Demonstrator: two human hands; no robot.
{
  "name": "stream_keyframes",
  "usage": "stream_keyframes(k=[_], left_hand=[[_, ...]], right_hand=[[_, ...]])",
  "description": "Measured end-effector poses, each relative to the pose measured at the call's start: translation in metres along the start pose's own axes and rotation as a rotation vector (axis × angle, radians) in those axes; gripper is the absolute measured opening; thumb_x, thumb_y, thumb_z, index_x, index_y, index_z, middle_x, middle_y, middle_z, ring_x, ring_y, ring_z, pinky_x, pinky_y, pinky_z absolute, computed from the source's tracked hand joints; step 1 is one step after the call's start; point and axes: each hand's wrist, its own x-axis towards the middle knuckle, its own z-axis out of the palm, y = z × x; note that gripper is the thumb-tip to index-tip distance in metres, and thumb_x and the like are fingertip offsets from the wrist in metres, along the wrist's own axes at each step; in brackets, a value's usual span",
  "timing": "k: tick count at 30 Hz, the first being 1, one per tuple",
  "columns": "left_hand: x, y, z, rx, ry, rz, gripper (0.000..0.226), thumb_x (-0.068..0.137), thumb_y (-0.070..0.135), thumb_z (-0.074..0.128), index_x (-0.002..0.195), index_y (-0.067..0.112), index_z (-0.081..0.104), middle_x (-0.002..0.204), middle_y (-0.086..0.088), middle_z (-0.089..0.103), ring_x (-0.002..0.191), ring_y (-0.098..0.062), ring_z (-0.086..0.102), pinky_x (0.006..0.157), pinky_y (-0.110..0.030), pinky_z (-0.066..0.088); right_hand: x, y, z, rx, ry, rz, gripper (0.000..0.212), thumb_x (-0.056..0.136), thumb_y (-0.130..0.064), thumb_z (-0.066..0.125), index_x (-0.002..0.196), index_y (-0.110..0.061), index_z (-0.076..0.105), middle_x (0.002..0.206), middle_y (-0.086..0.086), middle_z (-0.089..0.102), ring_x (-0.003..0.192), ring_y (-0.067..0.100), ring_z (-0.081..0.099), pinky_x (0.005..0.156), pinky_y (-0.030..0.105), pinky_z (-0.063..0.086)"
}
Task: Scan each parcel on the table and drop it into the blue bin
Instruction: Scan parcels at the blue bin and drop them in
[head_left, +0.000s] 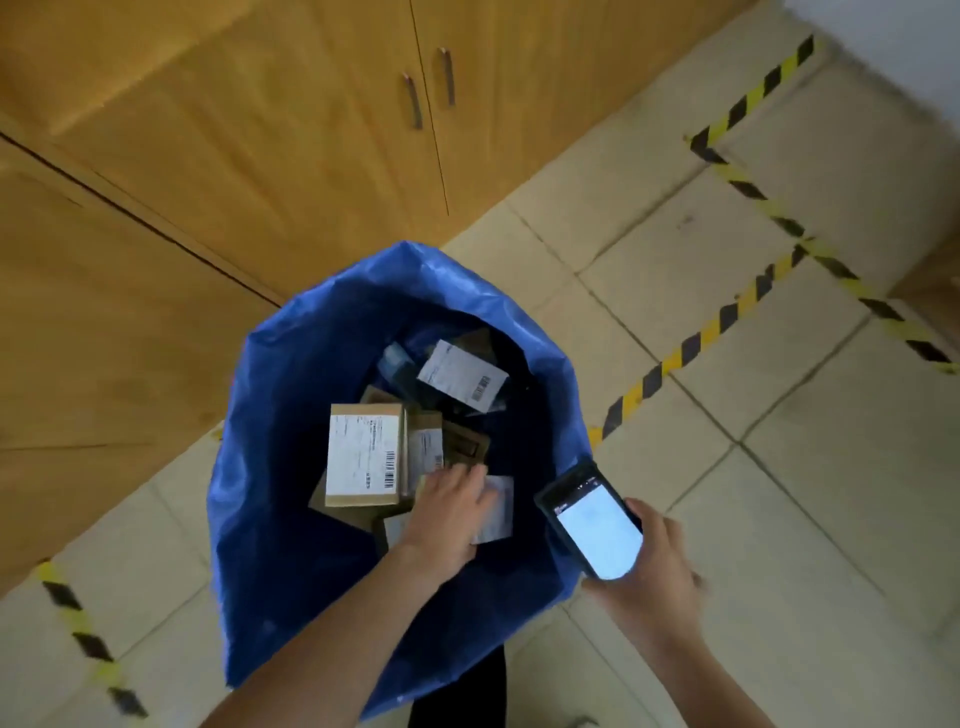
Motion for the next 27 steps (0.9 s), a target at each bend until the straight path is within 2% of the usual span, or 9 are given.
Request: stream_keyframes(k=[3, 7, 11, 14, 17, 20, 22, 27], left_hand=[[0.032, -0.006, 0.023, 0.100, -0.076, 0.056, 0.066, 0.079, 0.028, 0.072, 0.137, 0.017, 0.041, 0.138, -0.007, 0.031, 0.125, -0.030, 0.034, 0.102, -0.045, 0.033], [0.065, -0.006, 0.050, 0.175, -0.158, 0.140, 0.075, 0.080, 0.014, 0.071, 0.144, 0.009, 0.032, 0.150, -0.016, 0.023, 0.133, -0.037, 0.028, 0.111, -0.046, 0.023], [0.090, 0.001, 0.065, 0.192, -0.132, 0.186, 0.079, 0.080, 0.021, 0.072, 0.147, 0.010, 0.031, 0.157, -0.012, 0.015, 0.138, -0.035, 0.020, 0.110, -0.048, 0.020], [0.103, 0.005, 0.074, 0.171, -0.106, 0.225, 0.071, 0.084, 0.027, 0.068, 0.147, 0.018, 0.037, 0.154, -0.009, 0.024, 0.138, -0.033, 0.020, 0.110, -0.044, 0.014], [0.108, 0.011, 0.075, 0.128, -0.069, 0.239, 0.049, 0.087, 0.026, 0.063, 0.135, 0.028, 0.051, 0.145, -0.002, 0.041, 0.133, -0.029, 0.031, 0.106, -0.037, 0.021], [0.105, 0.010, 0.075, 0.136, -0.033, 0.320, 0.065, 0.072, 0.016, 0.076, 0.133, 0.019, 0.053, 0.135, -0.008, 0.055, 0.125, -0.032, 0.049, 0.102, -0.041, 0.037], [0.099, 0.004, 0.074, 0.141, 0.015, 0.378, 0.071, 0.060, 0.016, 0.082, 0.127, 0.014, 0.059, 0.125, -0.013, 0.061, 0.116, -0.035, 0.058, 0.102, -0.043, 0.042], [0.089, -0.003, 0.067, 0.111, 0.169, 0.466, 0.057, 0.068, 0.014, 0.072, 0.124, 0.014, 0.063, 0.127, -0.013, 0.060, 0.116, -0.034, 0.059, 0.106, -0.043, 0.041]], right_hand=[[0.019, 0.013, 0.016, -0.051, 0.047, -0.055, 0.084, 0.054, -0.028, 0.079, 0.125, -0.039, 0.036, 0.118, -0.017, 0.043, 0.113, 0.008, 0.045, 0.088, 0.035, 0.034], [0.033, 0.023, 0.030, -0.077, 0.124, -0.166, 0.087, 0.053, -0.024, 0.082, 0.127, -0.037, 0.039, 0.116, -0.018, 0.047, 0.113, 0.003, 0.039, 0.085, 0.032, 0.029], [0.039, 0.021, 0.040, -0.093, 0.157, -0.262, 0.092, 0.048, -0.015, 0.080, 0.128, -0.036, 0.040, 0.117, -0.019, 0.045, 0.110, 0.005, 0.043, 0.088, 0.030, 0.023], [0.046, 0.013, 0.045, -0.110, 0.181, -0.323, 0.094, 0.046, -0.011, 0.079, 0.130, -0.031, 0.041, 0.120, -0.014, 0.045, 0.107, 0.011, 0.048, 0.089, 0.030, 0.023], [0.053, 0.003, 0.046, -0.099, 0.219, -0.343, 0.094, 0.045, -0.010, 0.078, 0.130, -0.029, 0.043, 0.121, -0.011, 0.046, 0.109, 0.012, 0.047, 0.090, 0.031, 0.025], [0.060, -0.005, 0.044, -0.118, 0.246, -0.357, 0.095, 0.046, -0.010, 0.080, 0.132, -0.026, 0.044, 0.122, -0.008, 0.045, 0.109, 0.012, 0.046, 0.090, 0.029, 0.022], [0.063, -0.008, 0.043, -0.150, 0.252, -0.365, 0.095, 0.046, -0.010, 0.081, 0.133, -0.023, 0.044, 0.122, -0.006, 0.045, 0.107, 0.014, 0.046, 0.089, 0.027, 0.020], [0.062, -0.011, 0.042, -0.214, 0.261, -0.373, 0.096, 0.045, -0.009, 0.081, 0.133, -0.022, 0.044, 0.122, -0.004, 0.046, 0.103, 0.018, 0.051, 0.089, 0.028, 0.020]])
